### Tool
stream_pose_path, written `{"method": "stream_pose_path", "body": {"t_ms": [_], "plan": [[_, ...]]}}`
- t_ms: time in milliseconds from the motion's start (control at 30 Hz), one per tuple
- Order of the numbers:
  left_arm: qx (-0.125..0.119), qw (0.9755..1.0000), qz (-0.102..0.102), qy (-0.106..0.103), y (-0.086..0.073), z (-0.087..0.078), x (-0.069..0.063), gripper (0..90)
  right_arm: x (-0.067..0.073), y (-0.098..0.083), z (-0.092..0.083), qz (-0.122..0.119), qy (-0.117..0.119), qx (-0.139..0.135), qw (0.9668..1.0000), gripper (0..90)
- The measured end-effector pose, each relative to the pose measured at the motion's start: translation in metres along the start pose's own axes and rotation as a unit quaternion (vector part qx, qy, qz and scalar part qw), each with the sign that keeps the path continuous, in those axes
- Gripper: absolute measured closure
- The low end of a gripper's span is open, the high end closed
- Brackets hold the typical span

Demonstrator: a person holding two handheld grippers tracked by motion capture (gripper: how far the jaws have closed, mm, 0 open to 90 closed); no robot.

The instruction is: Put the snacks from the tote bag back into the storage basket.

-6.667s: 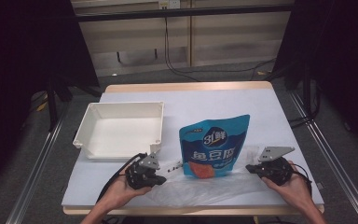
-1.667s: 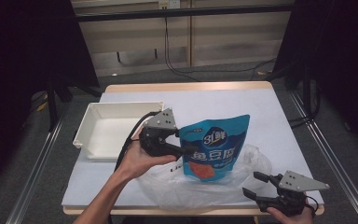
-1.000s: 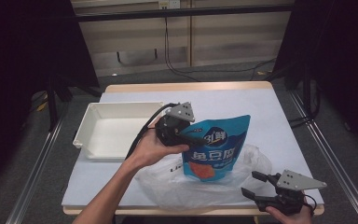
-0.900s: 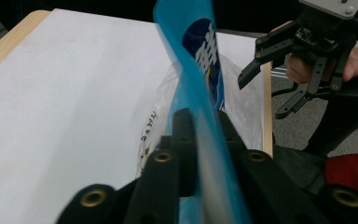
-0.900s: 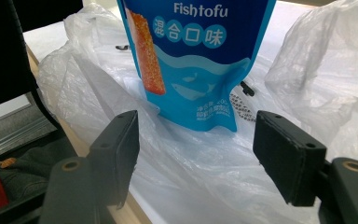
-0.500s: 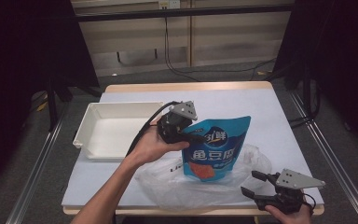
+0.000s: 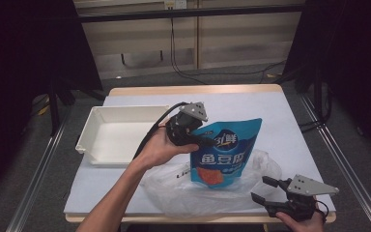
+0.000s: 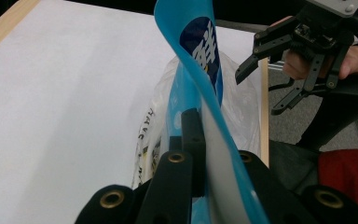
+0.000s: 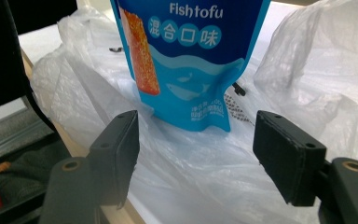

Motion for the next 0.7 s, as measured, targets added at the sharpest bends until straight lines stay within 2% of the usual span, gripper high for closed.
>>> {"method": "stream_pose_path", "body": {"t_ms": [100, 133, 400, 633, 700], "plan": [[0.004, 1.0, -0.006, 0.002, 0.003, 0.001, -0.001, 90.0, -0.001, 0.0, 0.0, 0.003, 0.0, -0.001, 1.0, 31.9], [0.01, 0.9999, 0.001, 0.001, 0.004, 0.0, -0.001, 90.0, -0.001, 0.0, -0.001, 0.004, 0.0, -0.003, 1.0, 31.9], [0.008, 1.0, 0.0, 0.004, 0.013, 0.003, -0.001, 90.0, -0.002, 0.001, -0.002, 0.002, -0.006, -0.006, 1.0, 31.6], [0.011, 0.9999, 0.004, 0.002, 0.019, -0.006, -0.002, 90.0, -0.004, 0.001, -0.002, 0.0, -0.009, -0.007, 0.9999, 31.4], [-0.005, 1.0, -0.002, 0.001, 0.021, -0.009, -0.003, 90.0, -0.004, 0.0, -0.002, 0.002, -0.007, -0.005, 1.0, 31.3]]}}
Point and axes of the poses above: each handheld gripper's, and its own axes: z roughly forward along the jaws, y roughly out of its top, x roughly to its left, the point moved 5 cm from there along z, roughly forward along the jaws, and after that the axes turned 2 degrees about -z, right-handed, at the moved point
